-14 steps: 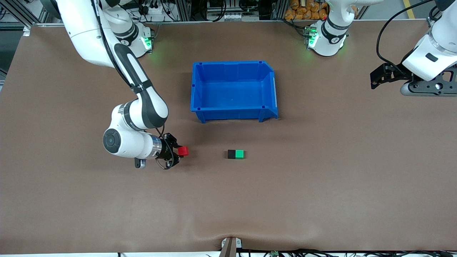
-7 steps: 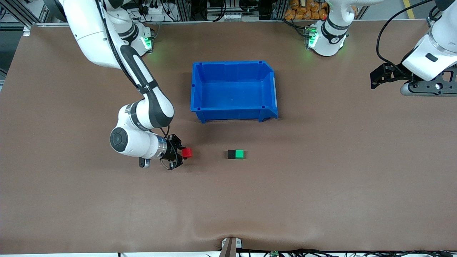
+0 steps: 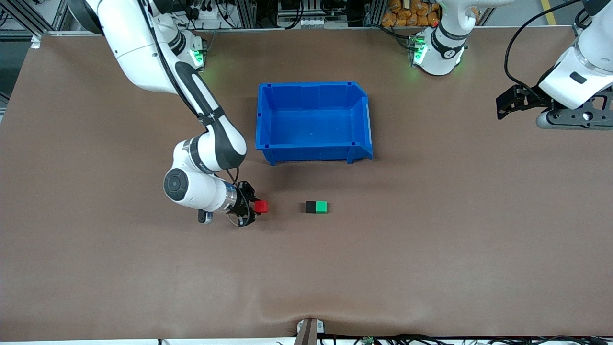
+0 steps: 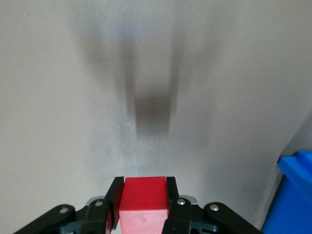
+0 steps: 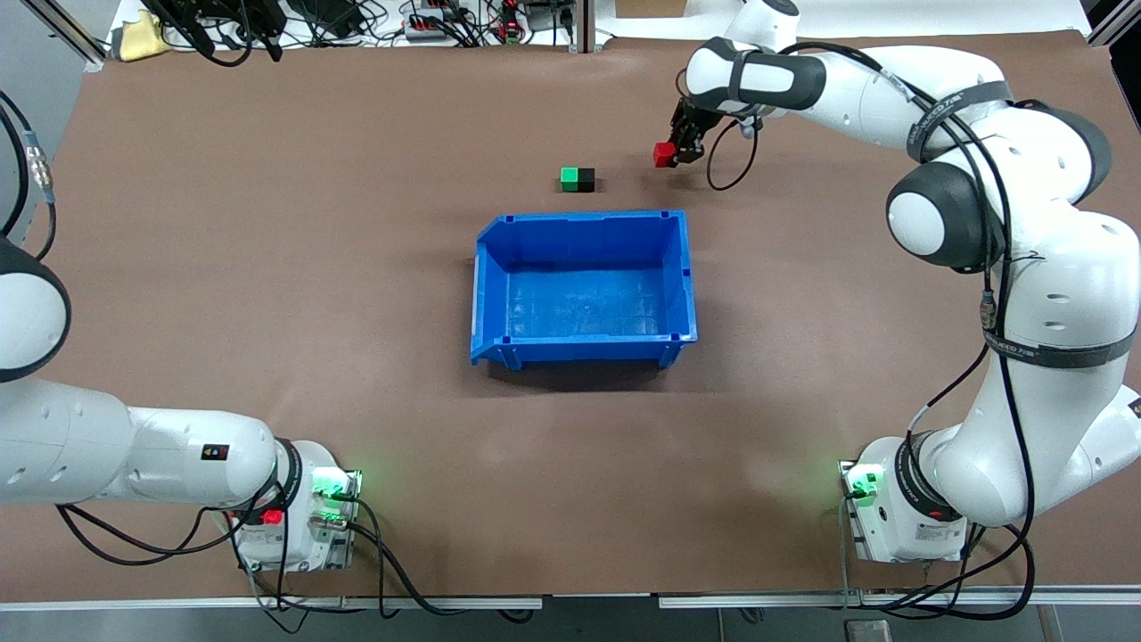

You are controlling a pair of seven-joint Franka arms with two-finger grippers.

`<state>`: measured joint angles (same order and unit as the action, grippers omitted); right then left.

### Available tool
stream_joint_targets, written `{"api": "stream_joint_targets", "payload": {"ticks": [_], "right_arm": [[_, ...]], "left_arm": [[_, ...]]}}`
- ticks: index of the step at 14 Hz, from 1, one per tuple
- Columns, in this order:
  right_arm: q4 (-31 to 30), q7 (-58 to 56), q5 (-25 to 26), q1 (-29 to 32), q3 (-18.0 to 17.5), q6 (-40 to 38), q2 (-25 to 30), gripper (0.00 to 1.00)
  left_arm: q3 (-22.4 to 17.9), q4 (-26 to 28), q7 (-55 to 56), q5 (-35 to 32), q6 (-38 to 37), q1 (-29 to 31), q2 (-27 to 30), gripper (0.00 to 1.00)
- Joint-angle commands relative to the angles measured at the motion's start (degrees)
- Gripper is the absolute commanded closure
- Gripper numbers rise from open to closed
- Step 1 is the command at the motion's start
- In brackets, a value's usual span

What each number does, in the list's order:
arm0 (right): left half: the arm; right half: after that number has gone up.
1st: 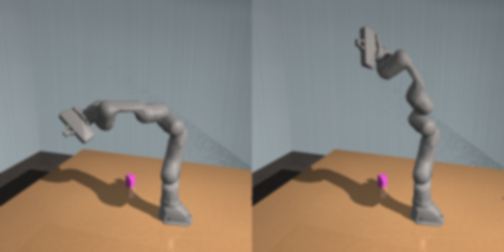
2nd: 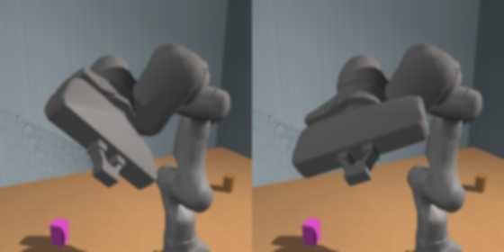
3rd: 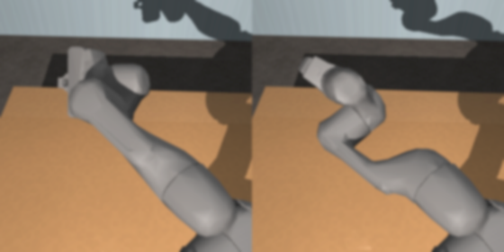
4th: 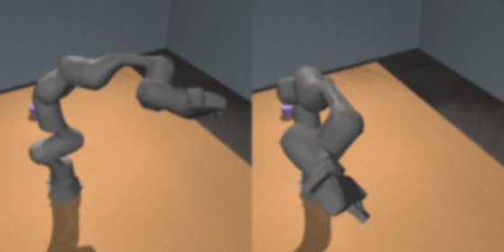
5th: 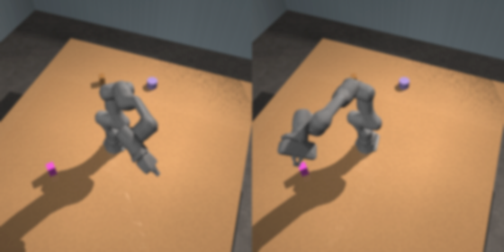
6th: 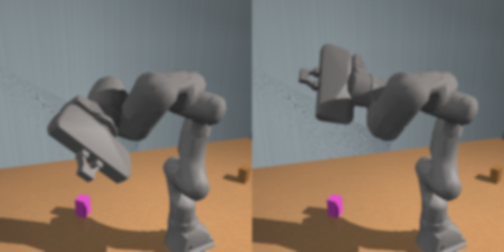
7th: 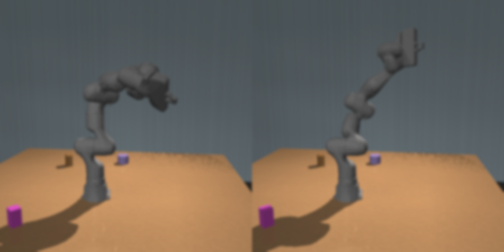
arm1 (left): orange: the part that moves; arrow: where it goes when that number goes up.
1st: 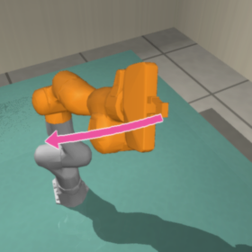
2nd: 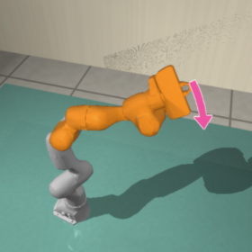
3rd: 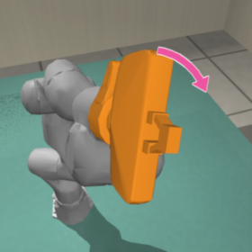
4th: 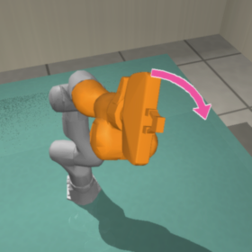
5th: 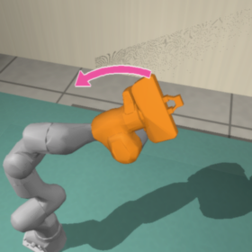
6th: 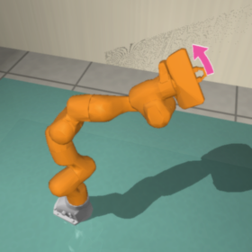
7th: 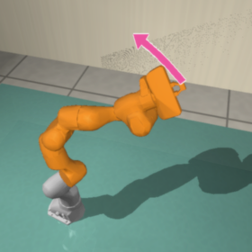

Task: Attach green and red cubes to black cube

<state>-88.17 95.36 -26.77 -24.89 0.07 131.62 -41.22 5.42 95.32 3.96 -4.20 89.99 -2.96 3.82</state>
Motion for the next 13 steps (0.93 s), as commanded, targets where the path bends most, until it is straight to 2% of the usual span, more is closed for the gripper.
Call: {"api": "stream_joint_targets", "payload": {"ticks": [1,13], "right_arm": [[3.3,2.7,-0.9,-1.5,0.5,0.7,-2.4,1.0],[5.2,8.1,-0.9,-3.1,0.5,2.3,-3.6,1.0]], "left_arm": [[0.3,0.5,-0.1,0.2,-0.9,0.1,1.1,0.0],[0.3,0.5,-0.1,0.2,-1.6,0.1,1.4,0.0]]}}
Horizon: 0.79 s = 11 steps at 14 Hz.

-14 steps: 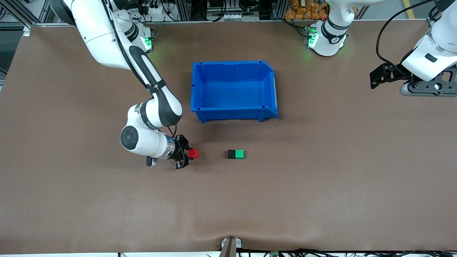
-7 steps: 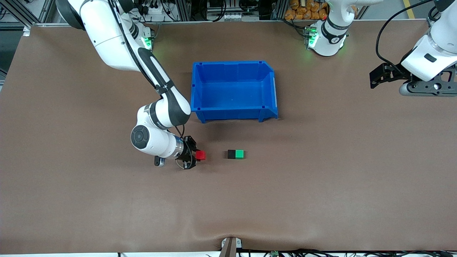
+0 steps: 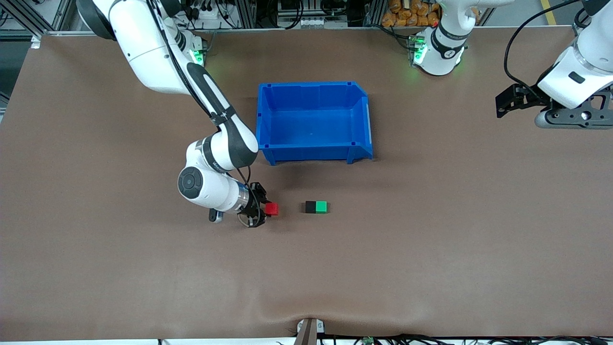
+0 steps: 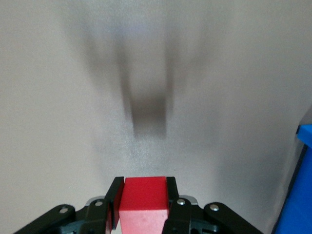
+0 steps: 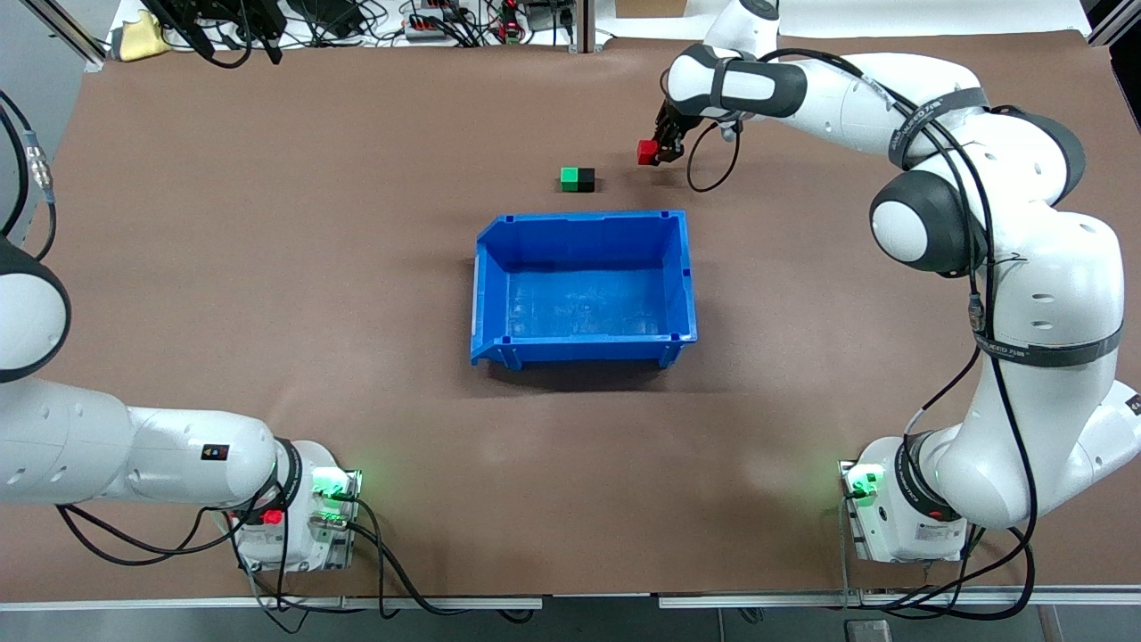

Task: Attach green and red cubes to black cube

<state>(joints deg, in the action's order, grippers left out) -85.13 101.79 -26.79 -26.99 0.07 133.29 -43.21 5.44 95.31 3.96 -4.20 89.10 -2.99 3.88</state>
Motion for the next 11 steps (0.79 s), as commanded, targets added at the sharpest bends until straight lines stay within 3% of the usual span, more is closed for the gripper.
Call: {"api": "stream_joint_targets", "payload": {"ticks": [1,11], "right_arm": [[2.2,1.7,-0.9,-1.1,0.5,0.8,-1.7,1.0],[4.6,5.7,-0.8,-3.6,0.5,3.4,-4.6,1.0]], "left_arm": [[0.3,0.5,-0.1,0.2,-0.8,0.2,1.2,0.0],[0.3,0.5,-0.1,0.2,-0.6,-0.1,1.0,0.0]]}}
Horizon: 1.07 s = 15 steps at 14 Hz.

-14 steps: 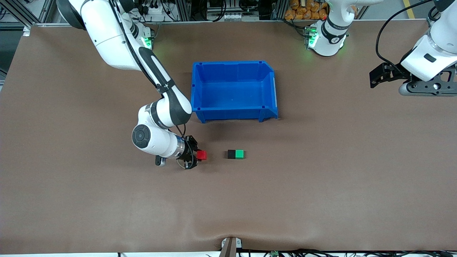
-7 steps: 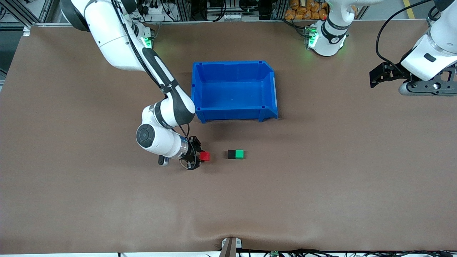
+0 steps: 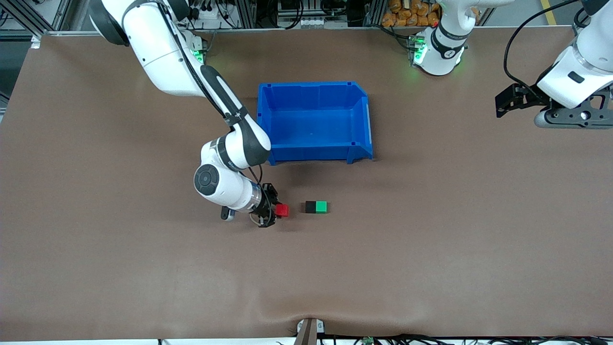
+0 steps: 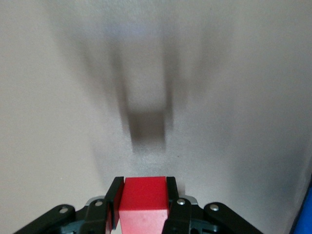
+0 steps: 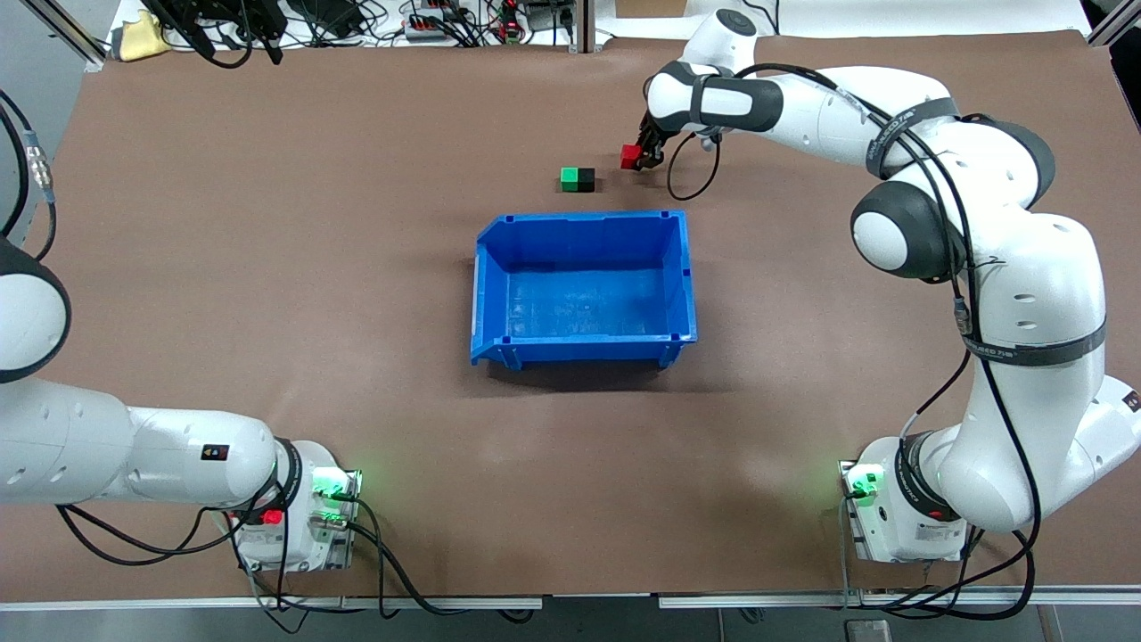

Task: Attach green and red cubes to black cube

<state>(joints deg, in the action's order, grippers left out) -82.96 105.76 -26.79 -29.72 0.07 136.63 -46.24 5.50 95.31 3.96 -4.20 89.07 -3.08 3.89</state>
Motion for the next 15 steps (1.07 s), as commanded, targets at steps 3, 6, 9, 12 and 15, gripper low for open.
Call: {"api": "stream_joint_targets", "payload": {"ticks": [3,6,9,12,15], "right_arm": [[2.7,2.1,-0.8,-1.3,0.5,1.4,-2.1,1.0],[2.9,3.1,-0.8,-2.2,0.5,3.2,-3.2,1.0],[3.0,4.0,-0.7,-2.8,0.5,4.3,-4.0,1.0],[3.2,4.9,-0.7,-3.4,0.5,4.3,-4.4,1.0],[3.2,5.0,-0.6,-4.1,0.6,4.3,-4.6,1.0]], "left_arm": [[0.2,0.5,-0.1,0.2,-0.5,0.1,0.9,0.0],[0.2,0.5,-0.1,0.2,-0.5,0.1,0.9,0.0],[0.2,0.5,-0.1,0.2,-0.5,0.1,0.9,0.0],[0.2,0.5,-0.1,0.3,-0.5,0.1,0.9,0.0],[0.2,0.5,0.0,0.2,-0.1,0.0,0.5,0.0]]}}
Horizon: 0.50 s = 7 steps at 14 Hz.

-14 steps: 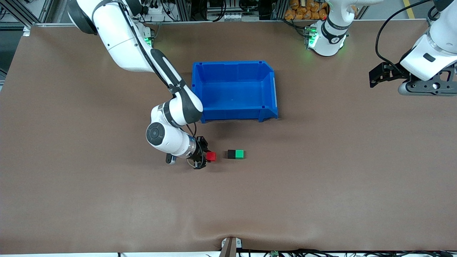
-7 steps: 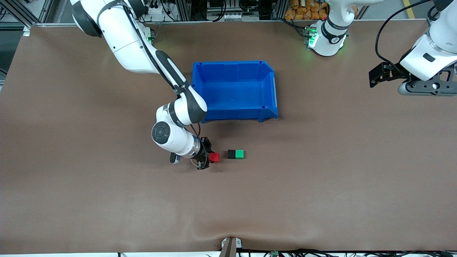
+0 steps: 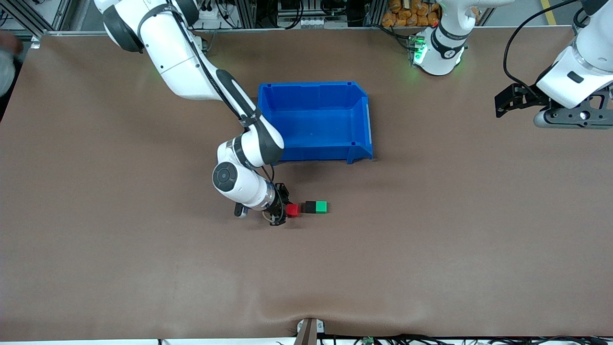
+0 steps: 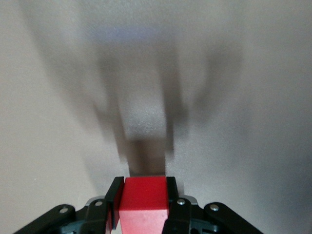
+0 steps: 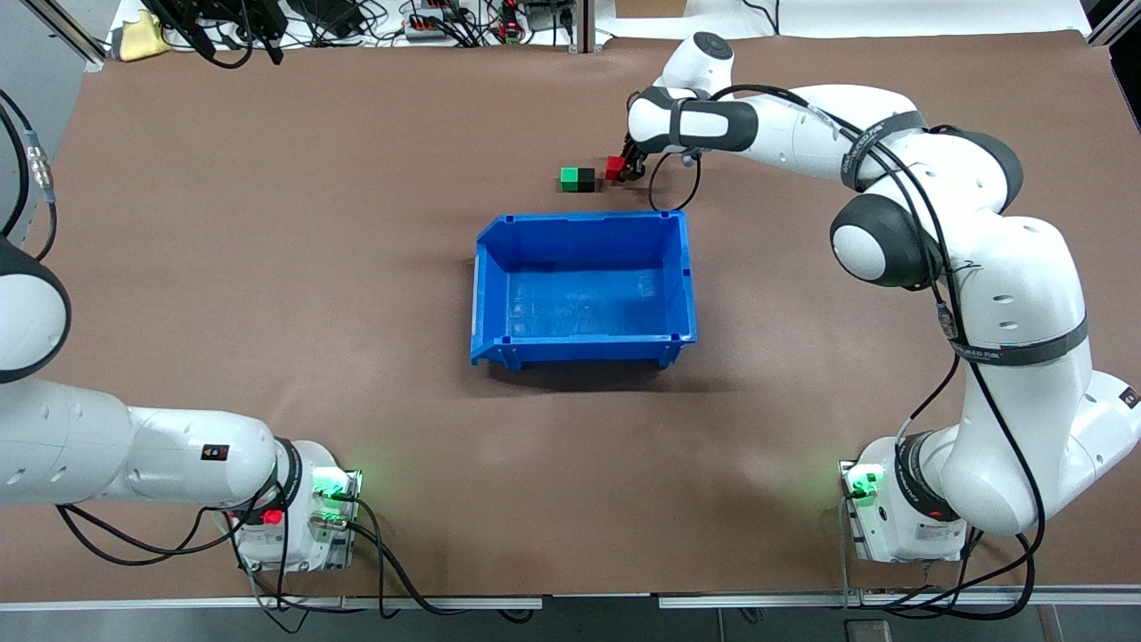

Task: Attach green and red cubes to black cube

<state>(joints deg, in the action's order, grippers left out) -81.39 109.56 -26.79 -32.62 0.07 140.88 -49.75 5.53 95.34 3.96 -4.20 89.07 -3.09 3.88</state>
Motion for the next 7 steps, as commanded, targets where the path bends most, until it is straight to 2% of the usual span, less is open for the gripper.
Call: {"api": "stream_joint_targets", "payload": {"ticks": [1,7], "right_arm": [[1.7,1.2,-0.6,-1.6,0.6,0.3,-1.2,1.0],[1.7,2.7,-0.2,-2.5,0.6,0.8,-1.7,1.0]], "left_arm": [[0.2,0.5,0.0,0.2,-0.1,0.0,0.5,0.0],[0.2,0.3,-0.1,0.3,-0.3,0.4,0.9,0.0]]}}
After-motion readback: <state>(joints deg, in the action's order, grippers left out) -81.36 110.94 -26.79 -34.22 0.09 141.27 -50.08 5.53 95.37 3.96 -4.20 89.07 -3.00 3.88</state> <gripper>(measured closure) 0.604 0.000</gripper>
